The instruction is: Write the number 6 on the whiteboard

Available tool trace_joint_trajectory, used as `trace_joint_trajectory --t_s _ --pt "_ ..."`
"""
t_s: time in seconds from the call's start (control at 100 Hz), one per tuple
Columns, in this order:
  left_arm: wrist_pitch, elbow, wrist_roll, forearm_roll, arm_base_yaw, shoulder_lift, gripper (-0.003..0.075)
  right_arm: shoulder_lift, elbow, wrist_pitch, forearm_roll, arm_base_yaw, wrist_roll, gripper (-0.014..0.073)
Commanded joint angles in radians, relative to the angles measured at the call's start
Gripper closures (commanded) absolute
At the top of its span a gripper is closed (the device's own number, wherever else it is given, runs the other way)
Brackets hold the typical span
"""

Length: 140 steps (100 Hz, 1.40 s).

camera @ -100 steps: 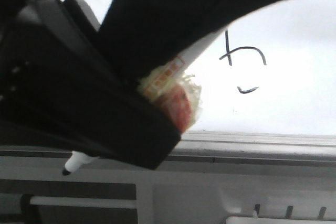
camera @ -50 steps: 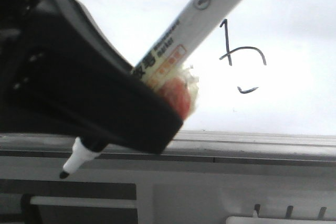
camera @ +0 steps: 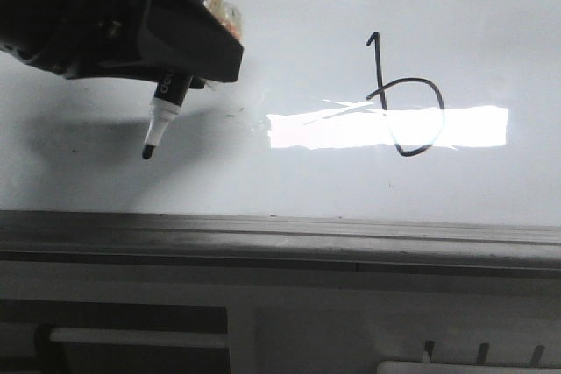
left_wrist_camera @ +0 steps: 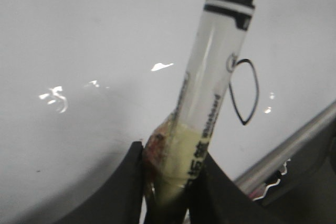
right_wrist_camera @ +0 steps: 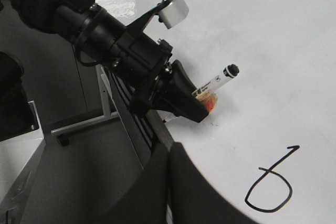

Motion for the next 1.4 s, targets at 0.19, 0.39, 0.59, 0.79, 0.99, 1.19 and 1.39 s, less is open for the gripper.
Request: trace_joint_trajectory --t_s 0.19,0.39,0.59,0.79,0.99,1.19,1.39 --pt "-0.051 -0.056 -0.006 -0.084 -0.008 0.079 0.0739 -0.007 -0.015 -0.055 -0.004 -0.007 0.000 0.0656" --pt "-0.137 -0.077 -0.006 -0.156 -0.008 0.097 0.0739 -0.007 -0.002 -0.054 -0.004 -0.007 0.000 0.0656" --pt "-0.188 -0.077 -0.006 -0.158 -0.008 0.097 0.0739 -0.007 -0.002 -0.056 -0.004 -0.007 0.000 0.0656" --pt "-0.251 -0.077 -0.006 -0.158 -0.008 0.097 0.0739 -0.007 -0.002 -0.058 -0.004 -0.007 0.000 0.0656" --pt "-0.171 -0.077 -0.006 -0.158 -0.008 0.143 0.0739 -0.005 -0.002 -0.062 -0.004 -0.007 0.000 0.0656" --pt "-0.155 -0.077 -0.006 -0.158 -0.008 0.190 0.0739 -0.005 -0.002 -0.062 -0.004 -0.007 0.011 0.0656" --pt "-0.194 -0.078 -0.006 -0.158 -0.008 0.195 0.0739 -0.005 -0.002 -0.060 -0.004 -0.007 0.011 0.0656"
